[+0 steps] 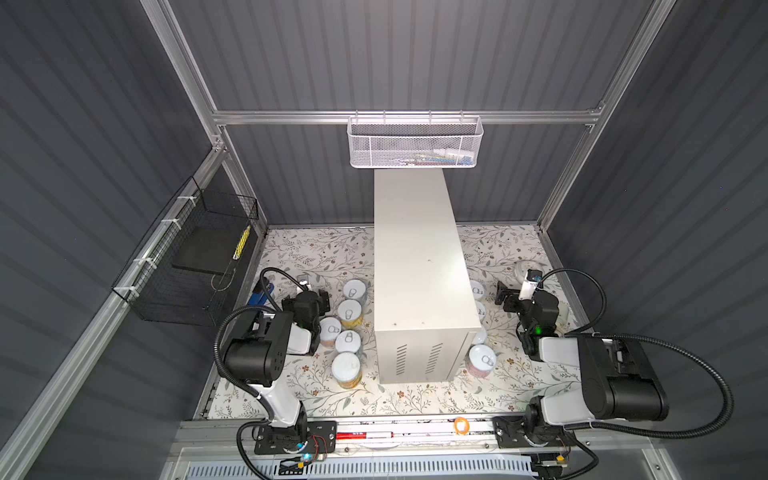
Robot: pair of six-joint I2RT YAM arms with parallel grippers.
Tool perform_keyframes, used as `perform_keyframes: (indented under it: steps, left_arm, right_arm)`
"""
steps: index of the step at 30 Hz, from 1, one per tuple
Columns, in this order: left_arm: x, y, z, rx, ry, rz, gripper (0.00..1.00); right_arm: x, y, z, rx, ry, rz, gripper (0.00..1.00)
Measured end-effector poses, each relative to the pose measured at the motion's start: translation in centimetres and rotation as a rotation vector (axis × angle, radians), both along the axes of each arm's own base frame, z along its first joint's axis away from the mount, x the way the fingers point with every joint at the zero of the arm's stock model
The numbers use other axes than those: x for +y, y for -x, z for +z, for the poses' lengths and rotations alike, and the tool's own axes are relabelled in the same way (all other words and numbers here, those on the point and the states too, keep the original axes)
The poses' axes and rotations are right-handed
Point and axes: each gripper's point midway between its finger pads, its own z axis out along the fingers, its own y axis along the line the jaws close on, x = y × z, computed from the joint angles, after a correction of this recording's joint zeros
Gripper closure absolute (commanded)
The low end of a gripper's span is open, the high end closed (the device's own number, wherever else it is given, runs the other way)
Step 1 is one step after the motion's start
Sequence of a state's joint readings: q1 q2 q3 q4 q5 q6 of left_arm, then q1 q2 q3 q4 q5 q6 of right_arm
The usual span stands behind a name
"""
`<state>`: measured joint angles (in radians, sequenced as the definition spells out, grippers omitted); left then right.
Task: Place and organize the canned foods onto the counter
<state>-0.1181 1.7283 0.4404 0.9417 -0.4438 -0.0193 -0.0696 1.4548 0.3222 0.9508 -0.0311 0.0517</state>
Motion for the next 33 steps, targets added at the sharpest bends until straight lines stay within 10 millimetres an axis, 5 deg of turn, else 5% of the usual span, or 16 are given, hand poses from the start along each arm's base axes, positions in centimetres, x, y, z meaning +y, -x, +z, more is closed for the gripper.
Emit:
perform_keyframes:
  steps: [33]
  left_arm:
    - [-0.01, 0.0, 0.0, 0.0, 0.0, 0.0, 0.01]
  right_arm:
    - [-0.19, 0.02, 0.0, 0.0, -0.006, 0.005, 0.01]
